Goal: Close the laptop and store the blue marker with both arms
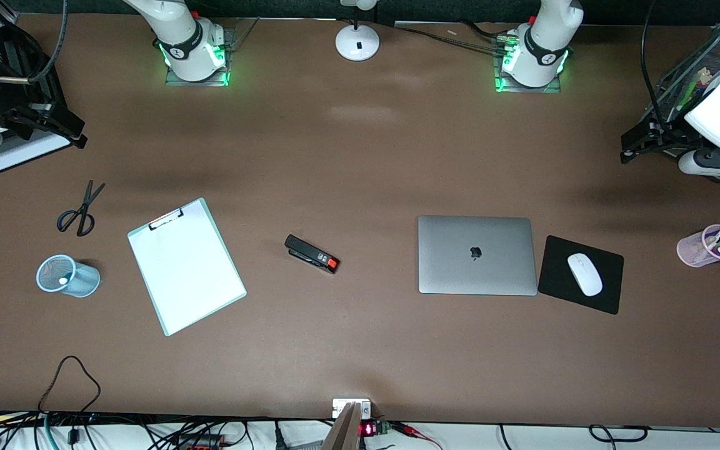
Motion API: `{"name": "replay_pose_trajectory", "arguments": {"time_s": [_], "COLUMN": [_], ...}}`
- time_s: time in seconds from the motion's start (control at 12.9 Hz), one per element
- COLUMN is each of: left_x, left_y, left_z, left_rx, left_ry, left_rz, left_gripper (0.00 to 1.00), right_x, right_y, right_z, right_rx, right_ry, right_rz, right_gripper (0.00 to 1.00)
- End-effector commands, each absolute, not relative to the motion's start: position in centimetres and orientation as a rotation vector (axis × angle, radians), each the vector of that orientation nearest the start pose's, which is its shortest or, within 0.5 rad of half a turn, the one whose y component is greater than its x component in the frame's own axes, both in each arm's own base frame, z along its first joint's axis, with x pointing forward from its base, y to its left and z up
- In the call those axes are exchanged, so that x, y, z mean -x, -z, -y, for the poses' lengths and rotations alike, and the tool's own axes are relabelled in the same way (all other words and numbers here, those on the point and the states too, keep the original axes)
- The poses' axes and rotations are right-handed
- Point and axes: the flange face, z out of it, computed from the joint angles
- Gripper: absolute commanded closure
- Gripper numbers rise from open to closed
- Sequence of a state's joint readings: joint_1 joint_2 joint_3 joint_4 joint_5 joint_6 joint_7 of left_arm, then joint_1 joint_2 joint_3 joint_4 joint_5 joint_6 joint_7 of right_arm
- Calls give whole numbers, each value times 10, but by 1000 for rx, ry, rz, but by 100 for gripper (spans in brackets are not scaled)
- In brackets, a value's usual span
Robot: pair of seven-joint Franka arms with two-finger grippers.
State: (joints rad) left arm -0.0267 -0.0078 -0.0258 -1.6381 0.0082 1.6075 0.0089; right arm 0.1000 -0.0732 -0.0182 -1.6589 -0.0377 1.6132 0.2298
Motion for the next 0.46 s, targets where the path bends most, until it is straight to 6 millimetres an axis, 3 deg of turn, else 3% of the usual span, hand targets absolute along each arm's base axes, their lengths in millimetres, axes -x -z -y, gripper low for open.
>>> {"name": "replay_pose_trajectory", "arguments": {"time_s": [0.0,0.39], "left_x": [-548,-548], "left_y": [-602,-602], "left_z": [29,29], "left_rx": [3147,3147], "left_ry": [-41,-41], "left_rz": [-86,-86], "left_gripper": [0,0], "right_x": [-533,-532], "right_y": [-632,-632], "right_z": [-43,-48], "right_rx": [3161,3155], "right_ry": [82,78], "right_rz": [-246,-229], "right_gripper": [0,0]}}
